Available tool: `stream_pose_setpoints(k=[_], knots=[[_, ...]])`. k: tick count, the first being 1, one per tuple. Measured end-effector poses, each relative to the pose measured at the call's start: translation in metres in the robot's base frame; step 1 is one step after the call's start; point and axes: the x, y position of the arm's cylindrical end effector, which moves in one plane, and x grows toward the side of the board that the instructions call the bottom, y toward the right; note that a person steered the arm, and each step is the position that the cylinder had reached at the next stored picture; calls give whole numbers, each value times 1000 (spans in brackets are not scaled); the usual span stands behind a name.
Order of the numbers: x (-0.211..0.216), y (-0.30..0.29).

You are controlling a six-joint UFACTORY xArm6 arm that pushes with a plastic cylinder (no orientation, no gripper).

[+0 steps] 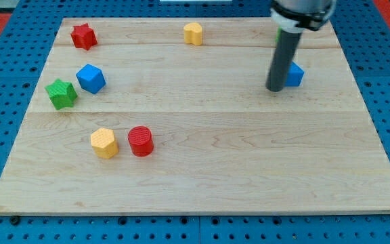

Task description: Move the arm to the bottom of the yellow heart

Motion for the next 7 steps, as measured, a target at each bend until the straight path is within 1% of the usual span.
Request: stream_pose_setpoints(k=[1,2,4,6,7], knots=[[-38,-21],[-70,-64],[-81,-147],[-87,-150],[-88,-160]])
